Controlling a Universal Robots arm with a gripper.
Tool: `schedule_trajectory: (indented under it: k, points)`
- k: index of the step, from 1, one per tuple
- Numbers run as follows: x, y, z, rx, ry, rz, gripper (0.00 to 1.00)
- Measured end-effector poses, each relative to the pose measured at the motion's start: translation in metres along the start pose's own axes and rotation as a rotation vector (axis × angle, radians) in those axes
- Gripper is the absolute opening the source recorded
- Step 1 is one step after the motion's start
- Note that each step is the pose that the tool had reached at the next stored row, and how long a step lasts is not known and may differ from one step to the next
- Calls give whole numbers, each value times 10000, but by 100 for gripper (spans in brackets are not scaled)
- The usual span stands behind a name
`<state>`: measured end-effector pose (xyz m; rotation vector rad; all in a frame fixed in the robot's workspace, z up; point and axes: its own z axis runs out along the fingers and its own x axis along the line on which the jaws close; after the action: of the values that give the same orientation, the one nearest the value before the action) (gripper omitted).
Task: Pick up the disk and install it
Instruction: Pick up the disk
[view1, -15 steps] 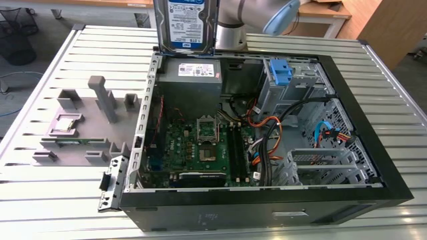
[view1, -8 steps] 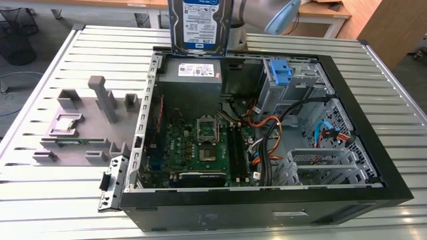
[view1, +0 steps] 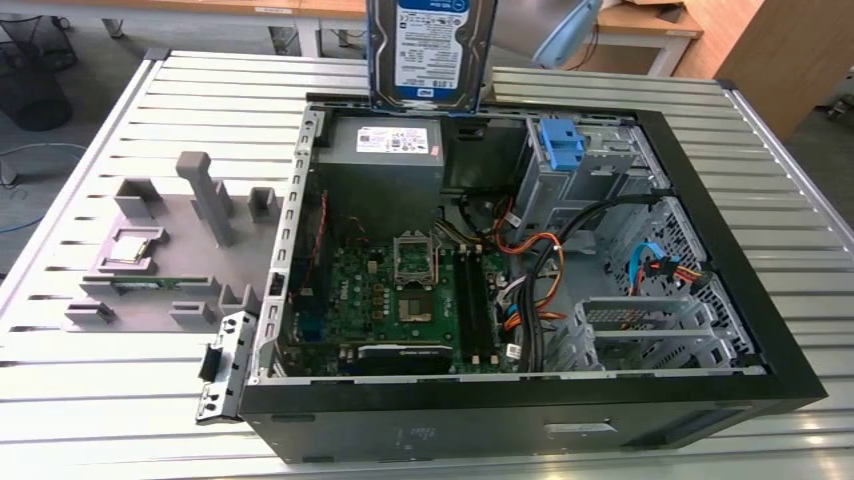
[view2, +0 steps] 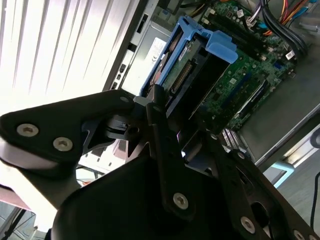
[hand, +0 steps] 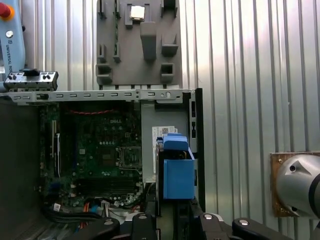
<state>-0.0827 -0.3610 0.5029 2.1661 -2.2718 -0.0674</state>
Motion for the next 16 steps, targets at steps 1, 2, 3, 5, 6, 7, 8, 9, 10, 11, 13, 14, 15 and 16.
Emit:
schedule_trajectory:
  k: [1, 2, 3, 5, 6, 7, 8, 9, 10, 11, 13, 14, 15, 16]
  points:
    - [-1, -32, -1, 0, 0, 1, 35]
    - [-3, -65, -1, -1, 0, 1, 35]
    - [-5, -100, -3, -2, 1, 0, 35]
    - [-8, -168, -4, -2, 1, 1, 35]
    - [-10, -202, -5, -2, 1, 1, 35]
    - [-11, -234, -6, -2, 1, 0, 35]
    - [-13, -267, -6, -3, 1, 0, 35]
    - [-14, -297, -7, -2, 0, 1, 35]
    - [-16, -327, -8, -3, 1, 1, 35]
    - [-17, -356, -9, -3, 1, -1, 35]
    - [-19, -404, -10, -4, 1, 1, 35]
    - [-19, -417, -10, -3, 1, 1, 35]
    - [-19, -420, -10, -3, 0, -1, 35]
    - [-20, -420, -10, -2, 0, 0, 35]
